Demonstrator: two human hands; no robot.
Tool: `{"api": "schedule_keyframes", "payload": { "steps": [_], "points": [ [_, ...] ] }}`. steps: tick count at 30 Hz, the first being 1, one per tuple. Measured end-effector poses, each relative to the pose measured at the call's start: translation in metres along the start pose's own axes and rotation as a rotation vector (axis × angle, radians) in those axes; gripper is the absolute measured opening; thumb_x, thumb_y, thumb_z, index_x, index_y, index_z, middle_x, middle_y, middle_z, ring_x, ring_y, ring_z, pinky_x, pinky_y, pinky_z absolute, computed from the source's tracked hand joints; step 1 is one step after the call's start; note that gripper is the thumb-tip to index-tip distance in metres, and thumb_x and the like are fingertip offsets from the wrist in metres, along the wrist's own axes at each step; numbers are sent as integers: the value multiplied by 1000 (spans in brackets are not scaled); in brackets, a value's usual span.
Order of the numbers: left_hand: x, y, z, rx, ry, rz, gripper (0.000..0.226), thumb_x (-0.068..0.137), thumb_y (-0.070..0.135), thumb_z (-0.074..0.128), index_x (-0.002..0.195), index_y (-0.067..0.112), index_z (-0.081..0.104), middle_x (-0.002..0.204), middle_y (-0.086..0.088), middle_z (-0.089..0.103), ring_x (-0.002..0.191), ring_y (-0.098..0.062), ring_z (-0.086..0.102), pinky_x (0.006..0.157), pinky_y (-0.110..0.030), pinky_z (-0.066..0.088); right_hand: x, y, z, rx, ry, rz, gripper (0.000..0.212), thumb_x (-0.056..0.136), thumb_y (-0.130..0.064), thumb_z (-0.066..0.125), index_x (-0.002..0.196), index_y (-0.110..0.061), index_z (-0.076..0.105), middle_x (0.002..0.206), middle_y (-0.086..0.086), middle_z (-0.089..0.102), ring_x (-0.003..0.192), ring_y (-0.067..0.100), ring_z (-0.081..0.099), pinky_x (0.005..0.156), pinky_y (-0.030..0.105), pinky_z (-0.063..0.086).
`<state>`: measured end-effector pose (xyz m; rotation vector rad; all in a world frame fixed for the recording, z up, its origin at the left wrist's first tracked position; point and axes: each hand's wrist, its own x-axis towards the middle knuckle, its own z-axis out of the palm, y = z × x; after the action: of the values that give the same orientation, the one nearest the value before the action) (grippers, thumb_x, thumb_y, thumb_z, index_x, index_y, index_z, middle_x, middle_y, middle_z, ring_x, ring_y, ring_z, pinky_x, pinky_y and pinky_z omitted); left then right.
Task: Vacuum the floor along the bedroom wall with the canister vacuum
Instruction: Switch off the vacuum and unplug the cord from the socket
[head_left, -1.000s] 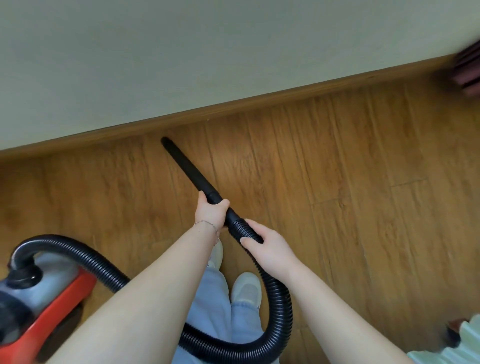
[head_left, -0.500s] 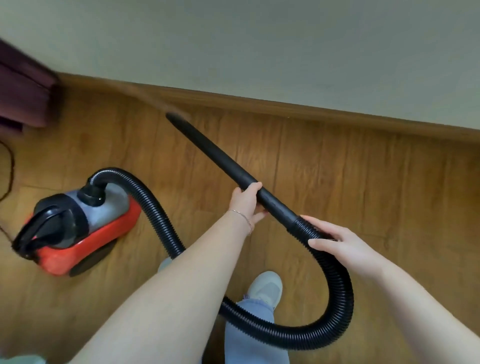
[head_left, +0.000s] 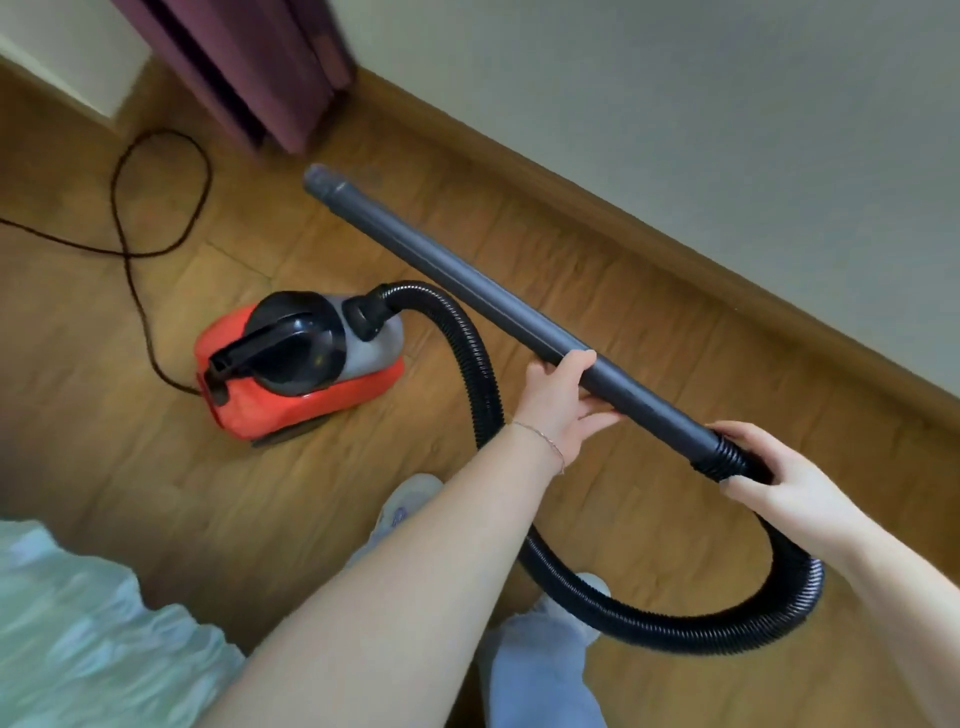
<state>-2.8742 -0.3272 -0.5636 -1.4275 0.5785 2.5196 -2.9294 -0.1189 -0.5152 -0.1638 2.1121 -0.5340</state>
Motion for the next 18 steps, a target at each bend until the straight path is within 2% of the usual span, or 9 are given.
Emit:
{"api": "schedule_keyframes", "payload": {
  "steps": [3, 6, 8, 11, 14, 18],
  "points": [
    [-10, 45, -21, -94, 9, 117, 43, 91, 12, 55, 127, 25, 34, 104, -4, 51, 99, -32, 59, 91, -47, 50, 25, -56, 9, -158, 96, -144, 43, 83, -13, 61, 117, -37, 51, 106, -4, 60, 91, 15, 56, 71, 27, 39],
    [-22, 86, -47, -166, 24, 208, 53, 91, 11, 55, 135, 27, 31, 109, -5, 52, 94, -29, 61, 82, -42, 53, 49, -112, 19, -263, 153, -255, 38, 84, -23, 64, 121, -29, 56, 103, -5, 57, 95, 15, 53, 78, 30, 39],
    [-29, 108, -65, -218, 45, 248, 47, 91, 10, 56, 132, 23, 37, 118, -11, 53, 92, -26, 62, 77, -39, 55, 63, -144, 25, -315, 193, -304, 36, 84, -30, 65, 119, -29, 58, 101, -6, 57, 97, 16, 52, 87, 38, 43],
    [-43, 136, -95, -337, 91, 297, 35, 92, 9, 54, 124, 18, 43, 128, -15, 52, 94, -26, 62, 75, -36, 55, 82, -189, 39, -372, 193, -406, 34, 83, -36, 64, 116, -32, 59, 101, -7, 58, 101, 17, 52, 97, 52, 40],
    [-56, 157, -127, -451, 137, 347, 21, 92, 9, 52, 111, 18, 49, 118, -14, 57, 93, -24, 63, 76, -35, 55, 98, -229, 61, -450, 158, -508, 36, 83, -38, 64, 118, -33, 59, 105, -9, 57, 107, 17, 51, 104, 49, 32],
    [-69, 175, -168, -534, 227, 384, 11, 92, 11, 51, 102, 15, 52, 109, -10, 58, 93, -23, 63, 73, -32, 57, 114, -275, 94, -542, 126, -605, 32, 84, -36, 64, 115, -30, 61, 103, -7, 58, 109, 18, 49, 103, 43, 22]
  ]
}}
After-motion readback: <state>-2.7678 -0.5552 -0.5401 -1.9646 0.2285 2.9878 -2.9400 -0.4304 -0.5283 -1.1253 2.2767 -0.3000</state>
